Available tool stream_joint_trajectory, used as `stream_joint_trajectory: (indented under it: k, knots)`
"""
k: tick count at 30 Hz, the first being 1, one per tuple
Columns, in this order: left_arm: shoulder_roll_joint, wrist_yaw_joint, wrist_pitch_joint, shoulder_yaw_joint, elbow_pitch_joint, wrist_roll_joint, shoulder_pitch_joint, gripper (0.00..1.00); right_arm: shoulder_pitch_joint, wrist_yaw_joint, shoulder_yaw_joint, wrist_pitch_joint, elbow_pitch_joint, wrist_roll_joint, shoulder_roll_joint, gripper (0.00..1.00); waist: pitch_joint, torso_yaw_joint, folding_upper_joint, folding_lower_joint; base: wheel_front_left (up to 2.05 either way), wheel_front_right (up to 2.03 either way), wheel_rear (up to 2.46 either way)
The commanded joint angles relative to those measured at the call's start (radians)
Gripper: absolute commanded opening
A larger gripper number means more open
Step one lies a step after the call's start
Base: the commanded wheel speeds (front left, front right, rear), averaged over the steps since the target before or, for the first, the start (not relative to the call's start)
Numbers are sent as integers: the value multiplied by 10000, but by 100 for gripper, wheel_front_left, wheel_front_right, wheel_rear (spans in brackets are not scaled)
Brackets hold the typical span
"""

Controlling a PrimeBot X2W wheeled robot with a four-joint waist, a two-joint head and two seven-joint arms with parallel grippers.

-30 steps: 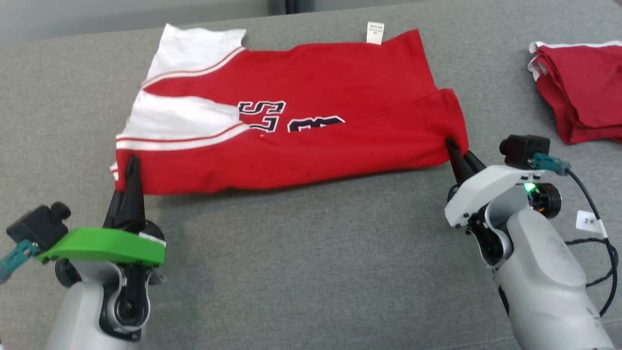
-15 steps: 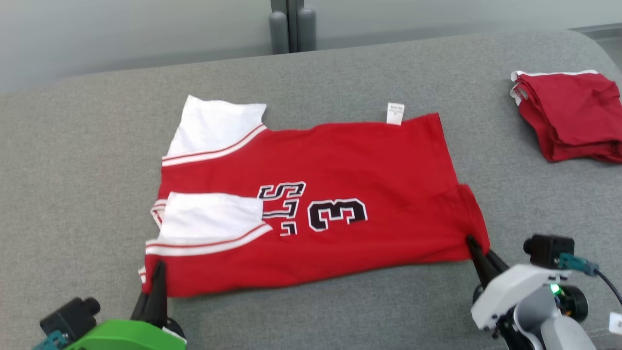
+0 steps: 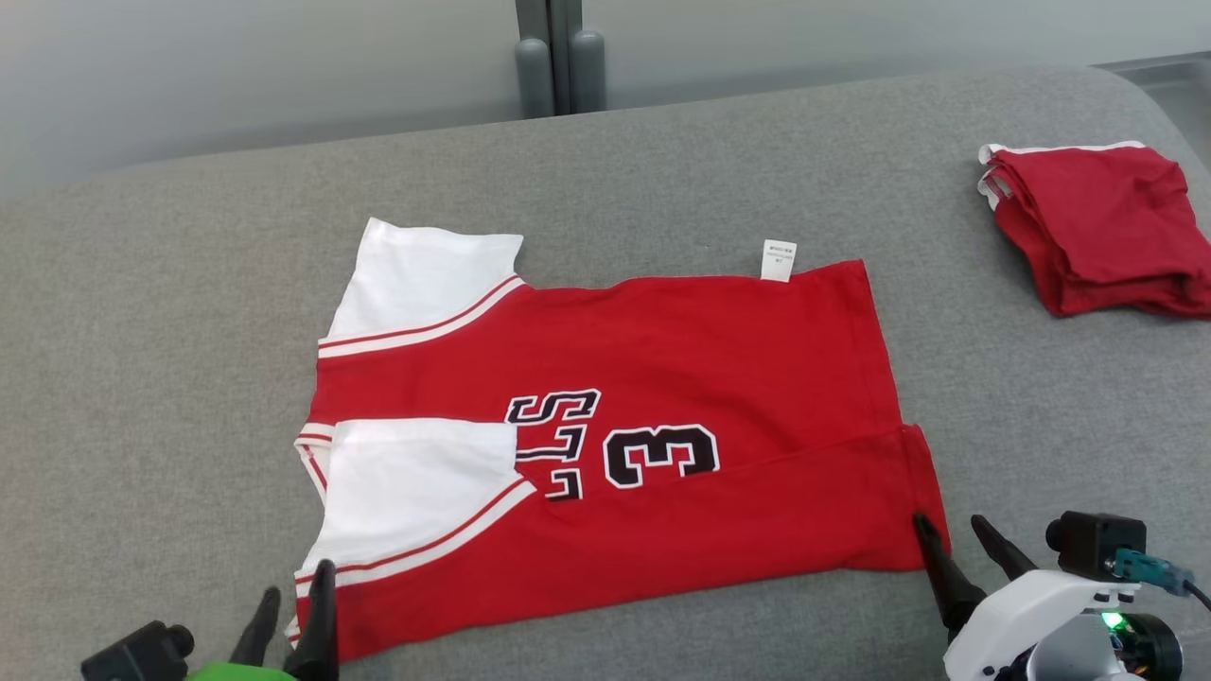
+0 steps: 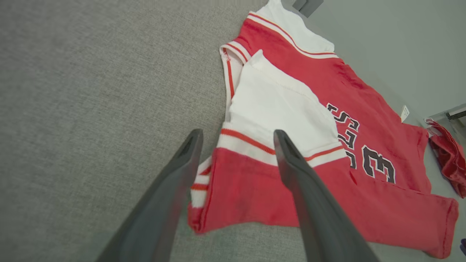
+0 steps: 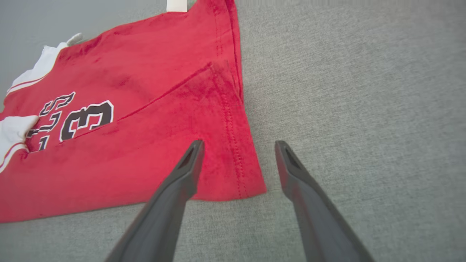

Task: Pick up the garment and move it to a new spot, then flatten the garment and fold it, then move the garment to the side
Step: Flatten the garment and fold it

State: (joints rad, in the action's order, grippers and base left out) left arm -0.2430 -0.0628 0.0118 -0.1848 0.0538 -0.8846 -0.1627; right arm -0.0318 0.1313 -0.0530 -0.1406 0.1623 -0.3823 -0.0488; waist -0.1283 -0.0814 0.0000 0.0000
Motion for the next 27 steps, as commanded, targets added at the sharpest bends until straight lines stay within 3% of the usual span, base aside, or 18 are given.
stream_joint_trajectory:
  k: [1, 11, 20, 27]
  knots:
    - [-195, -75, 74, 80, -76, 145, 155, 100, -37, -13, -79, 111, -103, 112, -35, 100, -39, -26, 0, 0, 0, 0, 0]
    - [-1867, 183, -637, 53, -714, 1380, 2717, 100, 1146, -13, -187, 284, -636, 849, -36, 100, -527, -268, 0, 0, 0, 0, 0]
    - [-3514, 1226, -2894, -462, 140, 1929, 6960, 100, 2860, -13, 630, 112, -873, 1411, -35, 100, -1954, -1134, 0, 0, 0, 0, 0]
    - [-4114, 1780, -4323, -1201, 1572, 1941, 9321, 100, 4015, -13, 1401, 194, -707, 1472, -31, 100, -3076, -1907, 0, 0, 0, 0, 0]
